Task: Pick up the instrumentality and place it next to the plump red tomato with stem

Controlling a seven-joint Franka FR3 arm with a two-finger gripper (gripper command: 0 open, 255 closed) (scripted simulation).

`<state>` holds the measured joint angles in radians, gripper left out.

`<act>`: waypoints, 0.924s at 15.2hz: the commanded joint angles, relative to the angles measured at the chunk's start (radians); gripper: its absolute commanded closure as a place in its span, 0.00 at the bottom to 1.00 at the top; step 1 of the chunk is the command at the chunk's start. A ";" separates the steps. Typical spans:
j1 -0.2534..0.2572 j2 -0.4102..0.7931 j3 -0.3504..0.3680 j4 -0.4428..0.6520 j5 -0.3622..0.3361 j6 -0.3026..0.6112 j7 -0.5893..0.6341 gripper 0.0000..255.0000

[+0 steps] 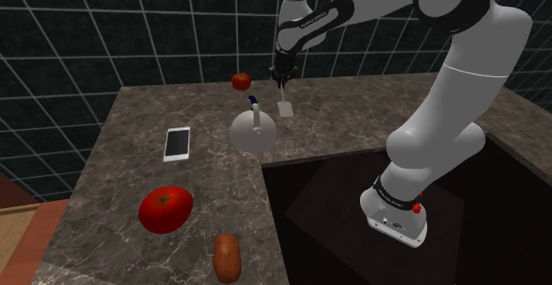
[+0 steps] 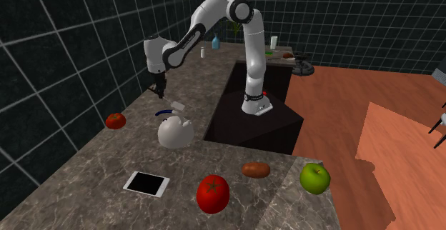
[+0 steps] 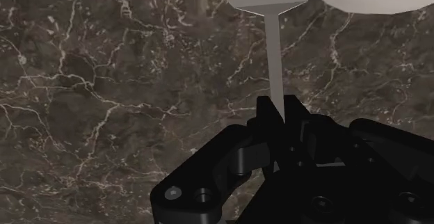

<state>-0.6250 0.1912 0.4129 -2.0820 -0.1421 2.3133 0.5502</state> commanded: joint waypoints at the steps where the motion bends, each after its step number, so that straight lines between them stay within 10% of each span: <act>1: -0.013 0.055 -0.018 0.065 -0.020 -0.014 -0.025 1.00; 14: -0.054 0.429 -0.105 0.640 -0.081 -0.219 -0.198 1.00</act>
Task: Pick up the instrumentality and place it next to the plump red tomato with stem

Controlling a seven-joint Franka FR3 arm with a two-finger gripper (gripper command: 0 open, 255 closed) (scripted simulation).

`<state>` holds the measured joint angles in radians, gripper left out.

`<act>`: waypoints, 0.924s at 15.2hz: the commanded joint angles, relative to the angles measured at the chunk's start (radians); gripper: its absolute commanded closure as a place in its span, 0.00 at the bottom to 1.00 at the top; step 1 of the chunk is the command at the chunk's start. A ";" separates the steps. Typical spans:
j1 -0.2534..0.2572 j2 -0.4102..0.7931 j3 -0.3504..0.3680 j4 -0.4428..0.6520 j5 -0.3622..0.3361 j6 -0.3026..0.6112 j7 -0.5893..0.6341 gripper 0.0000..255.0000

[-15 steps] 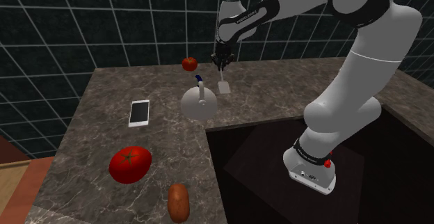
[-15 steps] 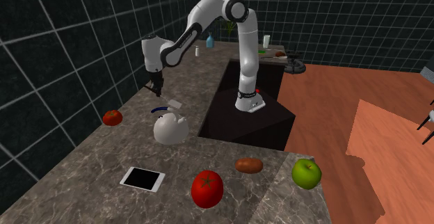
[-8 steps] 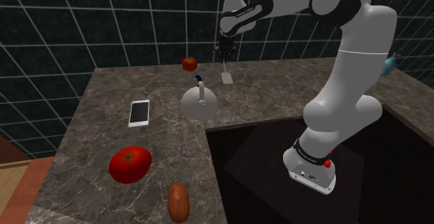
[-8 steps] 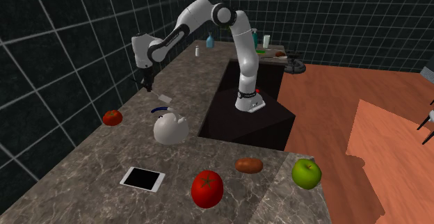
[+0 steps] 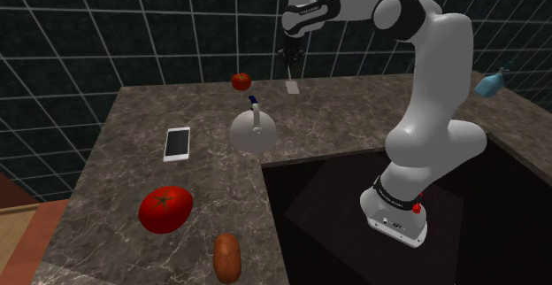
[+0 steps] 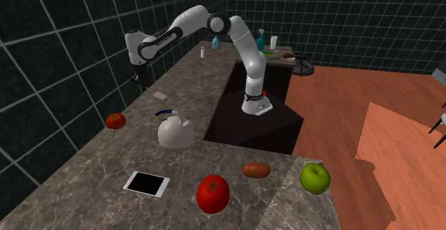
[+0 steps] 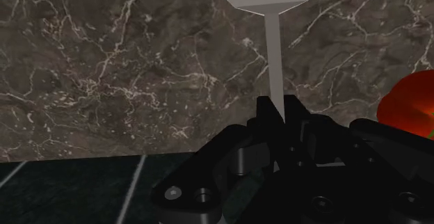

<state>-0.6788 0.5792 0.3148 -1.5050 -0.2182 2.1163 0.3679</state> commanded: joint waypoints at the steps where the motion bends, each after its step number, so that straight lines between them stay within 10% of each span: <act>1: 0.000 0.075 -0.012 0.120 -0.007 -0.045 -0.029 1.00; 14: 0.007 0.153 -0.030 0.070 -0.033 0.082 -0.011 1.00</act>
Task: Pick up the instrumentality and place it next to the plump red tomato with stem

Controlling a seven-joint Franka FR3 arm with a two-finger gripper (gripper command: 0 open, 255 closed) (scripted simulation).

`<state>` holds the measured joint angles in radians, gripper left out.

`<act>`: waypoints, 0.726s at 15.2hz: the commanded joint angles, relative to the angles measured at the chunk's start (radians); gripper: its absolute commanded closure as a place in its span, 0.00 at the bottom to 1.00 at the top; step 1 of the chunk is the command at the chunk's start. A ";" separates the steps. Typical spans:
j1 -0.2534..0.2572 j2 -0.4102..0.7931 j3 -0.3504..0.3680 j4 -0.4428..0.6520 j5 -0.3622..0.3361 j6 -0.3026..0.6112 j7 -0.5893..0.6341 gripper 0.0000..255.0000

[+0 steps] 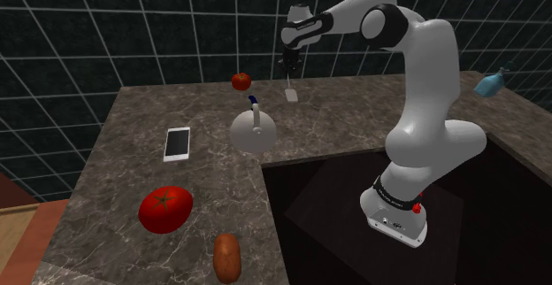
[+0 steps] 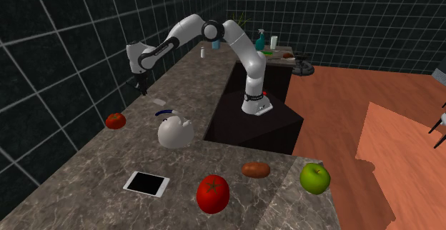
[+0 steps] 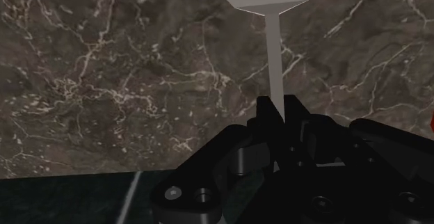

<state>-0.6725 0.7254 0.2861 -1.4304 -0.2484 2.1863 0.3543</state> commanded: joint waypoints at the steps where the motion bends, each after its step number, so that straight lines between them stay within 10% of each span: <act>1: 0.002 0.013 -0.003 -0.007 -0.004 0.021 0.003 1.00; 11: 0.012 0.092 -0.021 -0.012 -0.025 0.105 0.016 1.00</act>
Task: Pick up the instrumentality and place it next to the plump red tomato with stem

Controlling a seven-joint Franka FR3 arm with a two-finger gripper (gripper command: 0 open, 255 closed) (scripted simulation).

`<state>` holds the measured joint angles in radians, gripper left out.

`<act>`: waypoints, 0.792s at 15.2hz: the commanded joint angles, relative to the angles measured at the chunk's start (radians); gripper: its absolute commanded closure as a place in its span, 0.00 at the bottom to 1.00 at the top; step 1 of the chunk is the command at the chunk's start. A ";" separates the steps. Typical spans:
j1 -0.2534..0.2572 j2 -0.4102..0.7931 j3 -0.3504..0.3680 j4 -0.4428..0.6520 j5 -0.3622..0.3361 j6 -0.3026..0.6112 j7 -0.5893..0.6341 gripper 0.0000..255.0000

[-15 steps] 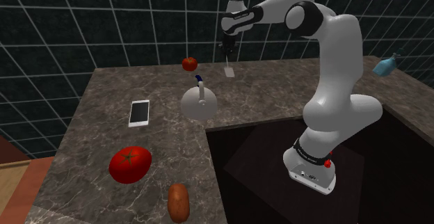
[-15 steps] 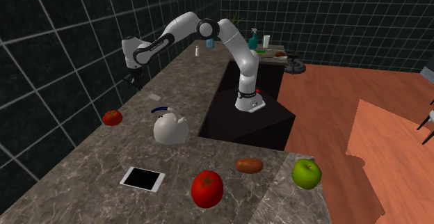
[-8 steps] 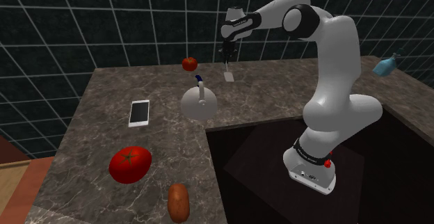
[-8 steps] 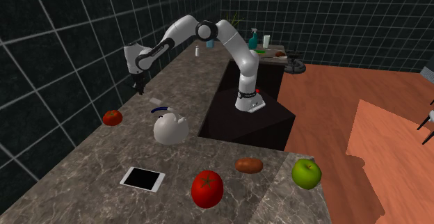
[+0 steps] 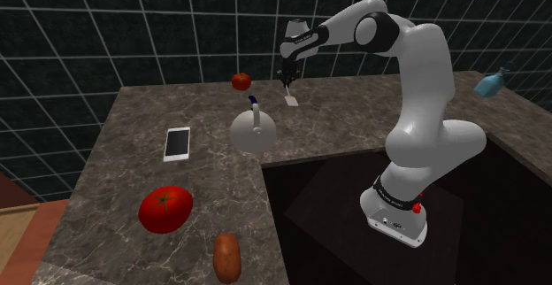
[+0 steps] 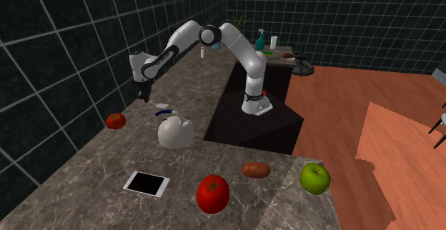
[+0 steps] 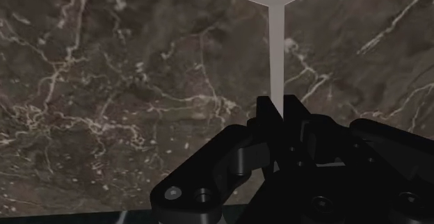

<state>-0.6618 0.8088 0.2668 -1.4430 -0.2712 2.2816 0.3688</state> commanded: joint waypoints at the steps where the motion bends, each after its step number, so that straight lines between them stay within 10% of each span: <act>1: 0.003 0.020 -0.004 0.001 -0.005 0.019 0.003 1.00; 9: 0.003 0.020 -0.004 0.001 -0.005 0.019 0.003 1.00; 10: 0.003 0.020 -0.004 0.001 -0.005 0.019 0.003 0.00; 12: 0.003 0.020 -0.004 0.001 -0.005 0.019 0.003 0.00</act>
<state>-0.6586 0.8286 0.2625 -1.4415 -0.2760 2.3001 0.3719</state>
